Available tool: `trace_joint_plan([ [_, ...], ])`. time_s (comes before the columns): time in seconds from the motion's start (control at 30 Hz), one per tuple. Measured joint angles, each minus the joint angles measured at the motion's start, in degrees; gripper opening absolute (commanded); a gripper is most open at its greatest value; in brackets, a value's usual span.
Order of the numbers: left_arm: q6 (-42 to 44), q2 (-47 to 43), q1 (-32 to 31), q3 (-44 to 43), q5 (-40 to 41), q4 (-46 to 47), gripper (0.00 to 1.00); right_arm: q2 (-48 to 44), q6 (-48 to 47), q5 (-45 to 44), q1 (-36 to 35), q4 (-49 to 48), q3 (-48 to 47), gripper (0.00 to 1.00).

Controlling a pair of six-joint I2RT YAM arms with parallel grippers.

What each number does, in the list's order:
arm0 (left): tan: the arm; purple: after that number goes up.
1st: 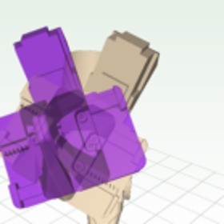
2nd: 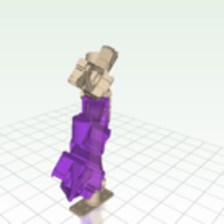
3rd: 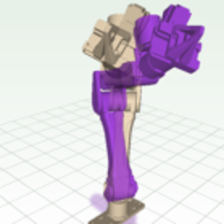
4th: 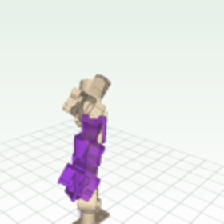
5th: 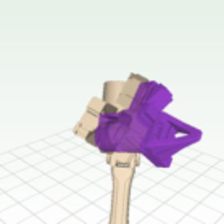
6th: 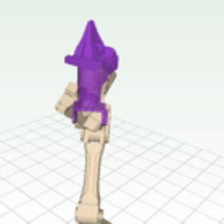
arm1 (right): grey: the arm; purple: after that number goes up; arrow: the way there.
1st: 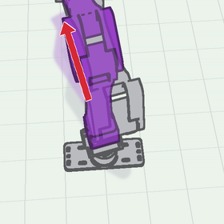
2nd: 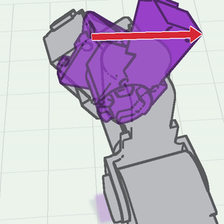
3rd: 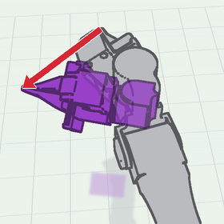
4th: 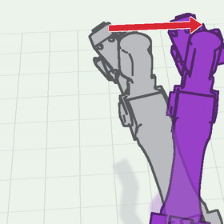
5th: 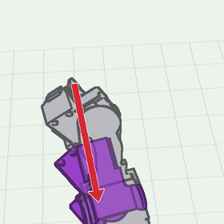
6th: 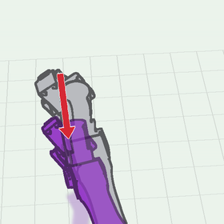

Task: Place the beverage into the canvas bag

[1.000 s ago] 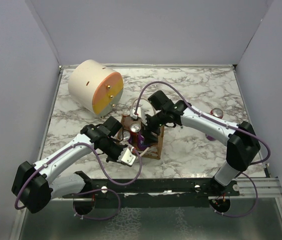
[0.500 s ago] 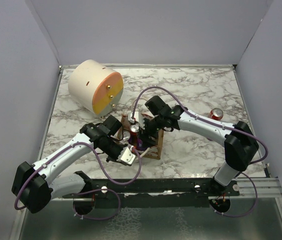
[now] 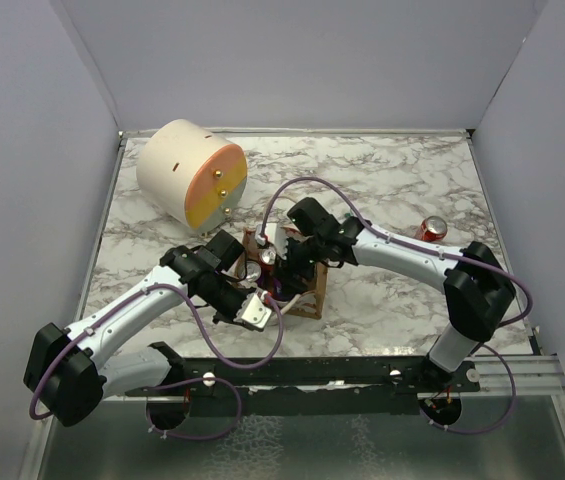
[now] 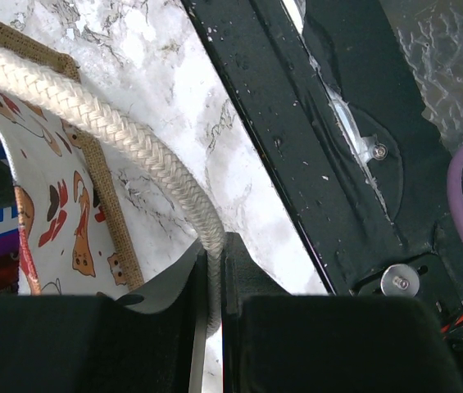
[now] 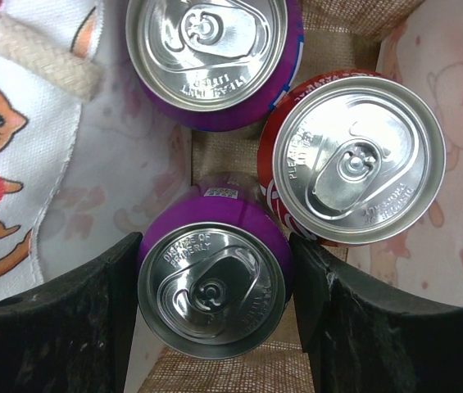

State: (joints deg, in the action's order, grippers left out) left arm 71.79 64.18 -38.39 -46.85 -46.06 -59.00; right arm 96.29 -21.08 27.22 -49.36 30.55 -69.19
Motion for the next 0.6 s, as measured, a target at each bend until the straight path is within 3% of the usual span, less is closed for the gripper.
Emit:
trace_joint_plan([
  [0.6, 0.0, 0.6, 0.0, 0.0, 0.0, 0.3, 0.09, 0.6, 5.7, -5.0, -2.5, -2.5, 0.0, 0.26],
])
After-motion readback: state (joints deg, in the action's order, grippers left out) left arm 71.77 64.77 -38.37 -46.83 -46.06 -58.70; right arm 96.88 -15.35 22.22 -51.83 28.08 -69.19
